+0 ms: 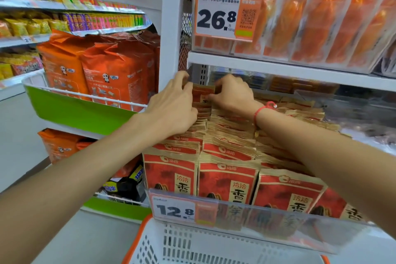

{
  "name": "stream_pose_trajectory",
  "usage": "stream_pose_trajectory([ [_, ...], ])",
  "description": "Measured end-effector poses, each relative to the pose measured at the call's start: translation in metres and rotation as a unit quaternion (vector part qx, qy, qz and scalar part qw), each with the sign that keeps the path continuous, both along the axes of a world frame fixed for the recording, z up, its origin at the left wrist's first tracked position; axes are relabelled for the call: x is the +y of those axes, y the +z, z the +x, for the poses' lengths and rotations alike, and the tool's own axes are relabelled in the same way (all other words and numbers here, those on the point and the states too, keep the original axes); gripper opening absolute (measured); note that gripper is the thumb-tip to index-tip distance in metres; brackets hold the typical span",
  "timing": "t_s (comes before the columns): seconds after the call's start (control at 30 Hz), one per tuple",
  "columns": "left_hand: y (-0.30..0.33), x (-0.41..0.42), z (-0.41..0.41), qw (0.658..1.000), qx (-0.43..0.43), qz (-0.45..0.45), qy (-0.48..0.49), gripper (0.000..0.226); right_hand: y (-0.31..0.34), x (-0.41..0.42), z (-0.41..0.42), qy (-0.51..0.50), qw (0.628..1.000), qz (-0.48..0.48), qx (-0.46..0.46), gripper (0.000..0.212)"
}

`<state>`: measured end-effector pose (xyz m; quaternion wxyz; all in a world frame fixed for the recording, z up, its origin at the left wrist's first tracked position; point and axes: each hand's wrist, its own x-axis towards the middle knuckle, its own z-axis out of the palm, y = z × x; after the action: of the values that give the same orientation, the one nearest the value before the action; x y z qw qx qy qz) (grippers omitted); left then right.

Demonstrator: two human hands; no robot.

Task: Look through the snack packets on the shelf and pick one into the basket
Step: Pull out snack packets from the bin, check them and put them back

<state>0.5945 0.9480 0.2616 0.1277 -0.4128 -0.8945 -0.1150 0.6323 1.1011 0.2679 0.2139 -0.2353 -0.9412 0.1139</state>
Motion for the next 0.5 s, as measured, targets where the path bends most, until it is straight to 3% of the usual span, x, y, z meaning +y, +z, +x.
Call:
stream_pose_trajectory([
  [0.13,0.003,0.004,0.001,0.999,-0.002,-0.032,0.005,0.064,0.008,0.007,-0.015,-0.003,0.996,0.007,-0.087,0.016],
  [0.37,0.014,0.035,-0.004,0.991,0.056,-0.107,0.051,0.049,0.010,0.022,-0.030,-0.031,0.991,-0.015,-0.128,0.026],
  [0.5,0.007,0.042,-0.003,0.982,0.017,-0.177,0.072,0.050,0.005,0.014,-0.034,-0.050,0.989,0.032,-0.135,0.009],
])
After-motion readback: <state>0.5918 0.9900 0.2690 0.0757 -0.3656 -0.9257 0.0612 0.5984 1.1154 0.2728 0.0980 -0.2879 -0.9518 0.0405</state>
